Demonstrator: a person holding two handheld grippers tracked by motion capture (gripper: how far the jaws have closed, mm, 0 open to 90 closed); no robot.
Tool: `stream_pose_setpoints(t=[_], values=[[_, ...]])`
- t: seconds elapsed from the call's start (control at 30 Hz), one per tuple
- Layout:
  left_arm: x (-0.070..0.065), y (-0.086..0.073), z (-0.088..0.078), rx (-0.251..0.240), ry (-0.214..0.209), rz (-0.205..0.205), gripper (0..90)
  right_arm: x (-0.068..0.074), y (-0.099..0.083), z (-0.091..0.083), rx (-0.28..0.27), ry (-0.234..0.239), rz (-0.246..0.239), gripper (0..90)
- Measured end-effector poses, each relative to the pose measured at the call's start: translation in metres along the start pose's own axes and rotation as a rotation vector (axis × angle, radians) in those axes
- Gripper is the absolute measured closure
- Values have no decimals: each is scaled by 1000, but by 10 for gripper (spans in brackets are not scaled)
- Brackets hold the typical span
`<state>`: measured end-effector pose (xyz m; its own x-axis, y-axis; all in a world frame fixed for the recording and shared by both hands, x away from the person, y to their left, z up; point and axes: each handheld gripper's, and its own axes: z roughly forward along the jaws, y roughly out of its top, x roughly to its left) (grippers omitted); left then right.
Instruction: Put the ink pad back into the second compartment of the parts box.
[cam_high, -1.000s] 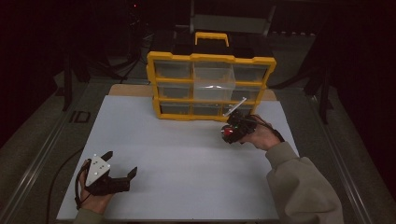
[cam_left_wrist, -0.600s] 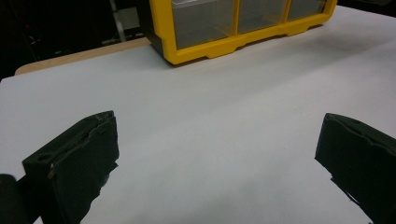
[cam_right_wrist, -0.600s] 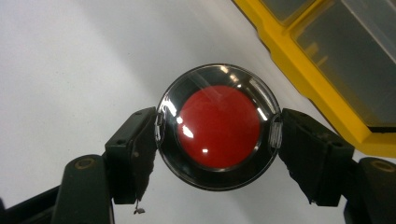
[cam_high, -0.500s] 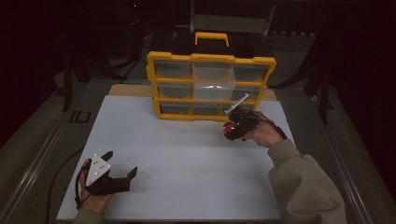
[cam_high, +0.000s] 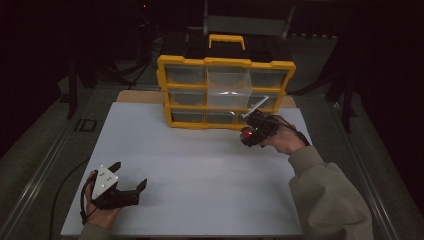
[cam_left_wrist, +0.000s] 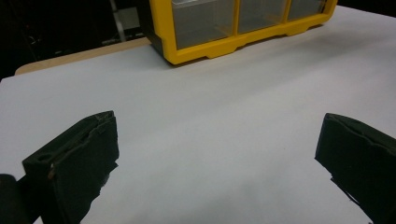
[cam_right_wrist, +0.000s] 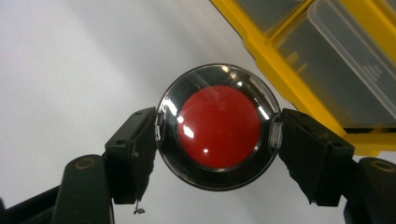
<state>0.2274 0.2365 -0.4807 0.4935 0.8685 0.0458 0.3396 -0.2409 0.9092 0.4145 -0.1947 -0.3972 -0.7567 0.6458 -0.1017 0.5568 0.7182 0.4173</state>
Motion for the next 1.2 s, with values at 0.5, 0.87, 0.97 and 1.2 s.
stream_pose_setpoints(t=[0.5,0.87,0.97,1.2], values=[[0,0,0,-1,1,-1,1,-5,6,-9,-9,-22,-2,298],[0,0,0,-2,2,-2,1,-8,10,-17,-12,-30,0,298],[0,0,0,-3,1,-3,1,-8,11,-19,-8,-31,8,298],[0,0,0,-4,3,-3,1,-11,13,-22,-13,-33,4,298]])
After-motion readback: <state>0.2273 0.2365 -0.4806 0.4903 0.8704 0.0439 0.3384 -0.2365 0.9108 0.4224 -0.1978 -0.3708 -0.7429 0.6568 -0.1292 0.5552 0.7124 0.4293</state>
